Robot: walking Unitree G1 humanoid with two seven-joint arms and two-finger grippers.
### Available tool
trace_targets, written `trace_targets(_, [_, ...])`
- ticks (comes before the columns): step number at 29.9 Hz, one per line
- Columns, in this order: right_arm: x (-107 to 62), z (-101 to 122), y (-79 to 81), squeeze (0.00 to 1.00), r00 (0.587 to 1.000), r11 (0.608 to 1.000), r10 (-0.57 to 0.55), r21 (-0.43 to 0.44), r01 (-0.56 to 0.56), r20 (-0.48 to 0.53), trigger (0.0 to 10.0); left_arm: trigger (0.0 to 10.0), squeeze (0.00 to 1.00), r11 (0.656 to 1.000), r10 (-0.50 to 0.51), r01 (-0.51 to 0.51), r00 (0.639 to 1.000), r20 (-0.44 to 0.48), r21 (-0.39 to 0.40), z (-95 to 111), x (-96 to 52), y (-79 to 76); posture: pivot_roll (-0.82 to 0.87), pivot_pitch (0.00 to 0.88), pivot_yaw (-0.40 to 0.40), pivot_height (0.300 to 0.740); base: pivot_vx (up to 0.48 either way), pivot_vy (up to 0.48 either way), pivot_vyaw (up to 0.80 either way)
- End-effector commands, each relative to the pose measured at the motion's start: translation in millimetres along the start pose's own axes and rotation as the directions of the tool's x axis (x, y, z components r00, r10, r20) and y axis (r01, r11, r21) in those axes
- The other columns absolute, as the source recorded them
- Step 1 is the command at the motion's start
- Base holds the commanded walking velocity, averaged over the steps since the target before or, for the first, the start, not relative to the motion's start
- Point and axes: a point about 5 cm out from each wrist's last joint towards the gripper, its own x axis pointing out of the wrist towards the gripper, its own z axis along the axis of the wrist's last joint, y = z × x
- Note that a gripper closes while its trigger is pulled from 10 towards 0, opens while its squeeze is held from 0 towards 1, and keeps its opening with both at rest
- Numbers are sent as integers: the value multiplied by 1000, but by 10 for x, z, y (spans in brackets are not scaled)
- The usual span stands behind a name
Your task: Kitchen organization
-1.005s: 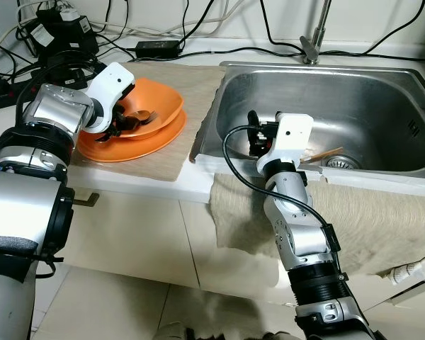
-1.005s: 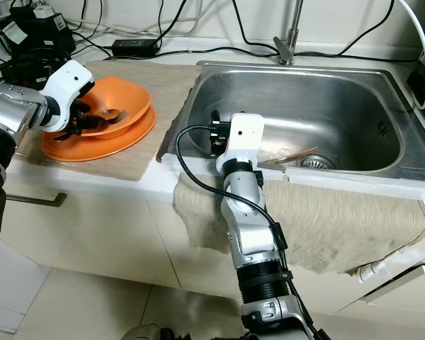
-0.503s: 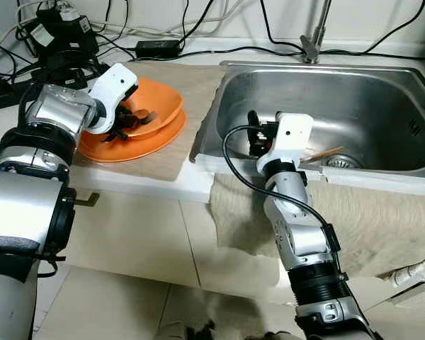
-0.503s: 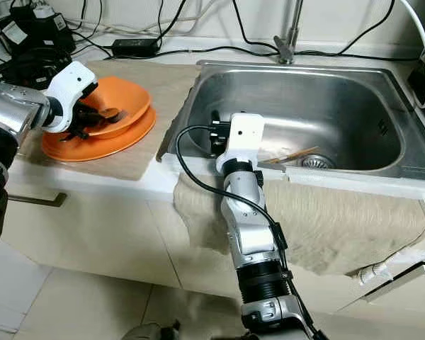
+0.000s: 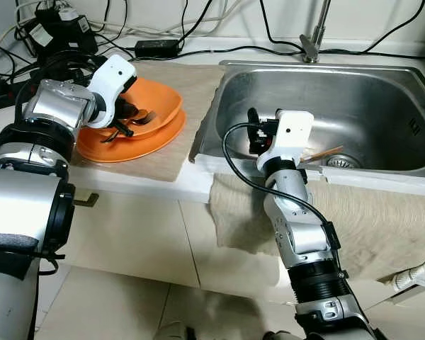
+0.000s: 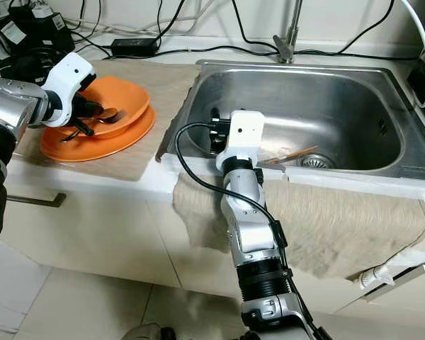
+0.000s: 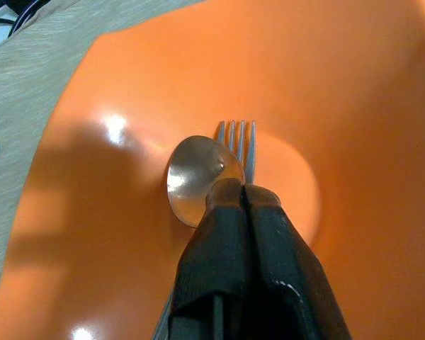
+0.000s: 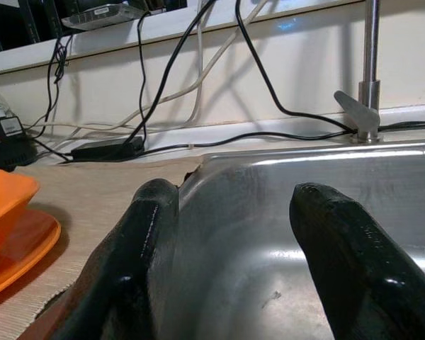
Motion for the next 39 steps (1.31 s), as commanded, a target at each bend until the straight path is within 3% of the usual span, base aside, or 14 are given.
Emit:
trace_targets(1, [29, 24, 48, 0, 1000, 1000, 9, 7, -9, -4, 10000, 0, 0, 1000, 19, -19, 999, 32, -1, 89, -56, 55, 83, 26, 108, 740, 0, 0, 0])
trace_targets(22, [29, 23, 47, 0, 1000, 1000, 8, 7, -8, -5, 10000, 0, 0, 1000, 27, -27, 998, 53, -9, 135, -80, 77, 84, 26, 108, 740, 0, 0, 0])
trace_targets(23, [19, 6, 41, 0, 1000, 1000, 5, 12, -4, -10, 10000, 10000, 0, 995, 95, -86, 981, 172, -57, 179, -52, 71, 70, 9, 109, 740, 0, 0, 0])
trace_targets(24, [4, -17, 30, 0, 1000, 1000, 2, 14, -1, -17, 10000, 10000, 0, 977, 203, -170, 928, 312, -131, 208, -48, 79, 68, 9, 106, 740, 0, 0, 0])
trace_targets(25, [2, -27, 20, 0, 1000, 1000, 1, 13, -1, -19, 10000, 10000, 0, 967, 237, -181, 898, 371, -178, 220, -57, 69, 71, 8, 102, 740, 0, 0, 0])
trace_targets(27, [4, -37, 9, 0, 1000, 1000, 2, 9, -1, -22, 10000, 10000, 0, 959, 254, -171, 871, 420, -225, 228, -70, 51, 72, 8, 98, 740, 0, 0, 0])
trace_targets(34, [23, -52, 24, 0, 999, 1000, 21, -3, -21, -26, 10000, 10000, 0, 924, 348, -216, 815, 464, -314, -1, -45, -90, 81, 5, 76, 740, 0, 0, 0])
trace_targets(39, [34, -65, 17, 0, 999, 999, 32, -20, -33, -26, 10000, 10000, 0, 894, 427, -280, 768, 476, -351, -177, -58, -319, 85, 2, 66, 740, 0, 0, 0])
